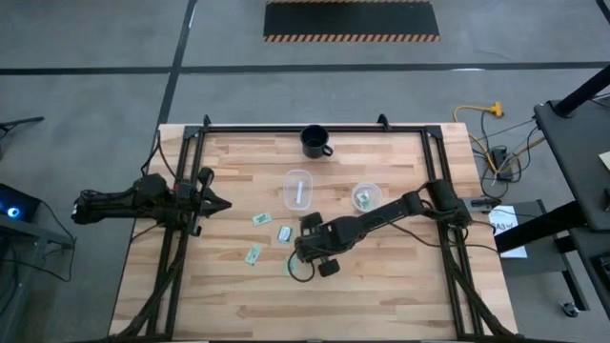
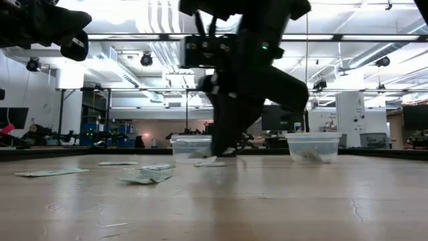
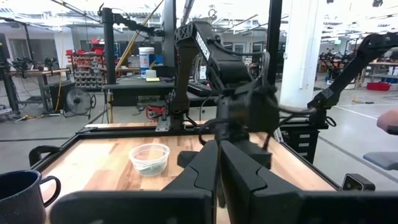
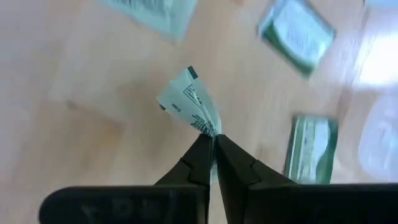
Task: Pick and place items into bin
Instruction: Put the white stevia packet into the right transparent bin
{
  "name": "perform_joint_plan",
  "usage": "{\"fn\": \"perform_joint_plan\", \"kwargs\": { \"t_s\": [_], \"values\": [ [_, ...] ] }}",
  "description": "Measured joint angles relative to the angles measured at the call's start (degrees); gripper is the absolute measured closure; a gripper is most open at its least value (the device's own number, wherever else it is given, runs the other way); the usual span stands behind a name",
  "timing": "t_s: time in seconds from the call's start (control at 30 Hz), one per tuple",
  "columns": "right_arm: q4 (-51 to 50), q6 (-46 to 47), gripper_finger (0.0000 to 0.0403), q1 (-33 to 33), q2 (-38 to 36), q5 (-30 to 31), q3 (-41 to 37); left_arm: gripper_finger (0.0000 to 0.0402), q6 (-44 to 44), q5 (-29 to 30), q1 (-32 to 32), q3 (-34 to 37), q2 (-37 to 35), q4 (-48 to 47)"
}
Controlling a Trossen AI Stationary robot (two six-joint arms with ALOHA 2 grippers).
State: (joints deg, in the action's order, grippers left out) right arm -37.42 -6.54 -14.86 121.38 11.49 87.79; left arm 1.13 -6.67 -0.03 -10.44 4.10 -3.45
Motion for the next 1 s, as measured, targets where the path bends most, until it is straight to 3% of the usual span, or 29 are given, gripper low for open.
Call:
{"fn": "perform_joint_plan", "kwargs": {
  "t_s": [0.23,0.47,0.6,0.83,1.0],
  "values": [
    [1.55,6.04,0.0395,1.58,-5.77,8.35,-9.07,0.0401,-0.02,0.02,0.01,0.0,-0.07,-0.05],
    [11.33,9.63,0.0395,3.68,-15.91,9.08,-22.09,0.0401,-0.02,0.01,0.0,0.0,-0.02,-0.01],
    [14.63,12.12,0.0395,4.23,-22.51,12.46,-28.64,0.0401,-0.02,-0.01,0.0,0.0,0.0,0.01],
    [17.57,23.03,0.0395,4.31,-32.71,23.07,-37.66,0.0401,0.0,0.03,0.02,0.0,-0.02,0.03],
    [20.37,30.16,0.0394,4.24,-37.57,26.64,-44.91,0.0401,0.0,0.06,0.02,0.01,-0.02,-0.02]
  ]
}}
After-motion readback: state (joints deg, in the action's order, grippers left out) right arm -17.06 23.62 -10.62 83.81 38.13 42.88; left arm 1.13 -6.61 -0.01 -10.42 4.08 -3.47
